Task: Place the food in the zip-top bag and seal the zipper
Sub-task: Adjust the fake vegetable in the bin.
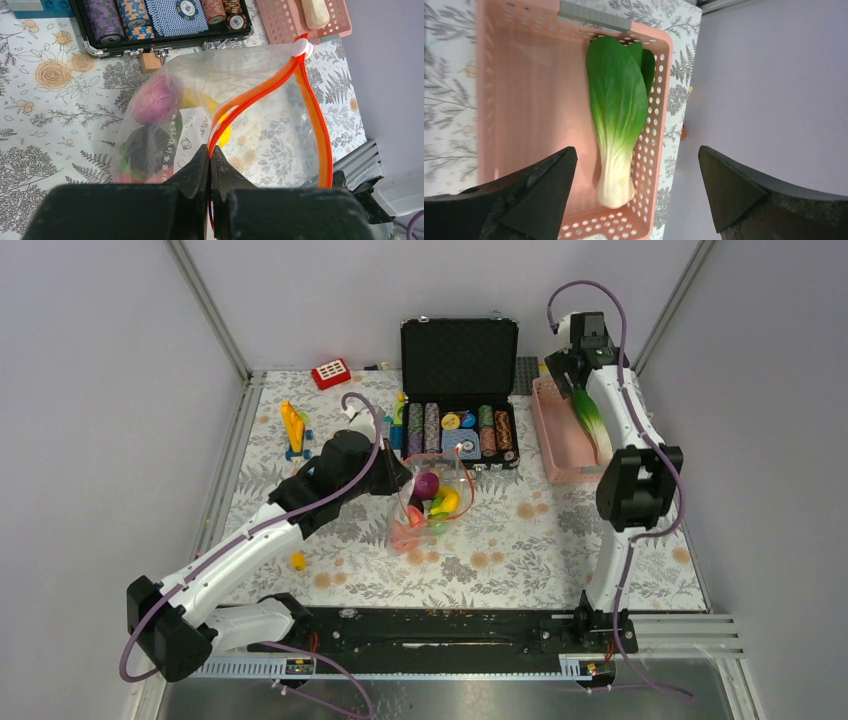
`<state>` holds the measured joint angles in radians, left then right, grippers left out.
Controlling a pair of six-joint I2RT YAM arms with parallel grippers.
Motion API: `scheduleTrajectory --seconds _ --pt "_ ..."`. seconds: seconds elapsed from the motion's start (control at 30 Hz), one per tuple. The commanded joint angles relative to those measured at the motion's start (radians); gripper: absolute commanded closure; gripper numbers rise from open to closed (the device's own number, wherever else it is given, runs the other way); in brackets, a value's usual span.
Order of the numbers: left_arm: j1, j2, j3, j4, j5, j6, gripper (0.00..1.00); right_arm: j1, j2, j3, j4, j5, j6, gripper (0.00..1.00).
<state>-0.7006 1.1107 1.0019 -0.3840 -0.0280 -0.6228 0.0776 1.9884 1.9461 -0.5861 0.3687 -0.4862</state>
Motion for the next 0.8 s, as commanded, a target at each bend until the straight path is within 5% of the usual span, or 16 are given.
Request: scheduleTrajectory --seconds 0.0,0.23,0.4,0.57,0.77 --pt "0.006 0.017 0.032 0.061 0.023 0.018 1.00 -0.033 0.144 0.174 -0.089 -0.036 -0.153 0.00" --pt "0.006 0.045 0.032 0.059 0.023 0.015 1.00 -0.034 0.275 0.315 -0.135 -0.037 -0.228 0.00" --pt "0.007 0.075 0.032 0.090 0.056 0.014 1.00 -0.014 0.274 0.392 -0.211 0.042 -0.113 0.02" --pt "0.007 0.118 0.051 0.101 0.104 0.006 1.00 -0.001 0.239 0.511 -0.253 0.093 0.133 0.00" --pt "0.007 0.110 0.028 0.131 0.124 -0.006 1.00 -0.011 0.199 0.409 -0.243 0.104 0.612 0.00"
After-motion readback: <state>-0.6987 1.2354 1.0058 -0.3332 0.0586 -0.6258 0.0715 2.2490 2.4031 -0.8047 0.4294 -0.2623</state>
